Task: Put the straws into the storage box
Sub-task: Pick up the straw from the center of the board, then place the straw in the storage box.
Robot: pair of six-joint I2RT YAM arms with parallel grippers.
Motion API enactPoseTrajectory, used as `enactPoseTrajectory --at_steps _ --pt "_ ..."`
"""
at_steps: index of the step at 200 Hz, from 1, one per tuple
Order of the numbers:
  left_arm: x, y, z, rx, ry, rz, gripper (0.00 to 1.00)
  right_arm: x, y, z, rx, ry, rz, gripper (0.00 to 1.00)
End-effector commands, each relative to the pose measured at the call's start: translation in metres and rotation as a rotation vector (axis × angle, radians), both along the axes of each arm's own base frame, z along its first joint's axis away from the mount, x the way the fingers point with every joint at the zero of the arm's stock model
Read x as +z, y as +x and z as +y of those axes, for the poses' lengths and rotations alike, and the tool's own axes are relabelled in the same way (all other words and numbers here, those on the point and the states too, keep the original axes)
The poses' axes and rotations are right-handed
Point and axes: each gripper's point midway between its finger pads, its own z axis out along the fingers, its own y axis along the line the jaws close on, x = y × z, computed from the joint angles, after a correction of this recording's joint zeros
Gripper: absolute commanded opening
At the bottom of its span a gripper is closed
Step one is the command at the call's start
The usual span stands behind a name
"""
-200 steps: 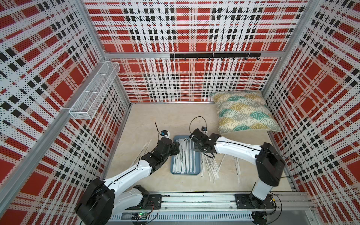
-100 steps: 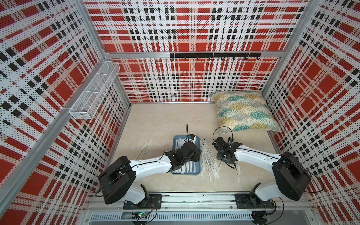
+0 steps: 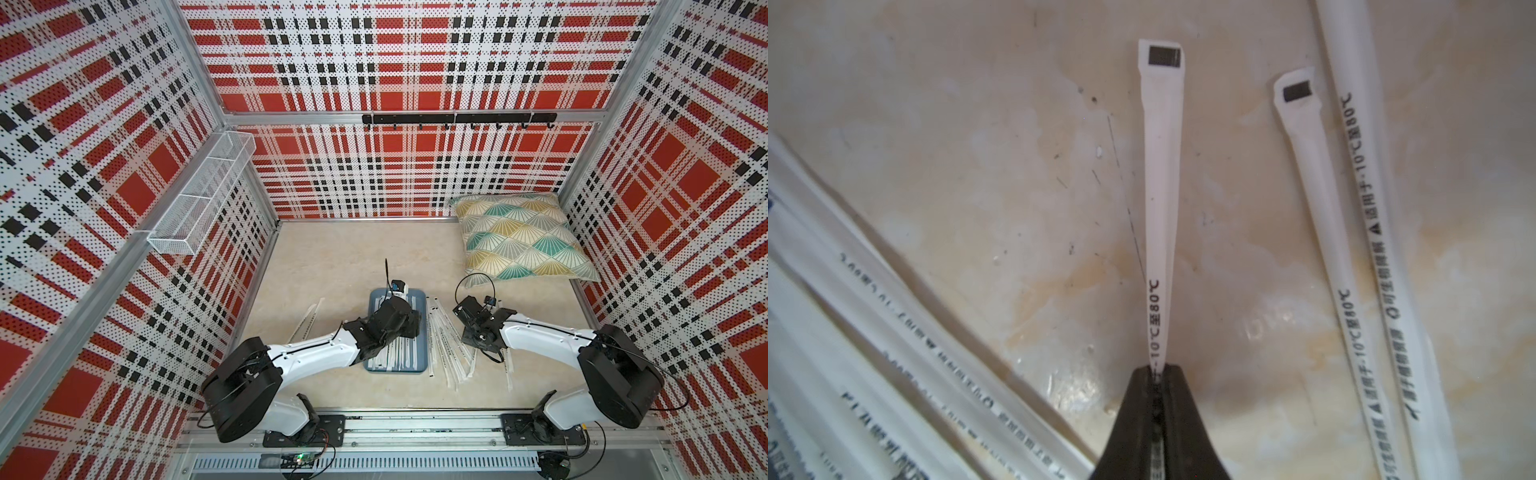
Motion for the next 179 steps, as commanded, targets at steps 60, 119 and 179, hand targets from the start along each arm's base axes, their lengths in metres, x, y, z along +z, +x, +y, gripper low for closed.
enactPoseTrajectory --at_steps 60,119,179 --pt "0.009 0.020 0.076 0.186 -0.118 0.003 0.61 0.093 0.060 0.170 0.336 0.258 -0.234 0.12" --pt "0.005 0.012 0.087 0.197 -0.122 0.011 0.61 0.030 0.070 0.197 0.339 0.264 -0.152 0.10" --pt "0.004 0.012 0.086 0.191 -0.124 0.010 0.61 -0.003 0.063 0.191 0.286 0.246 -0.088 0.12"
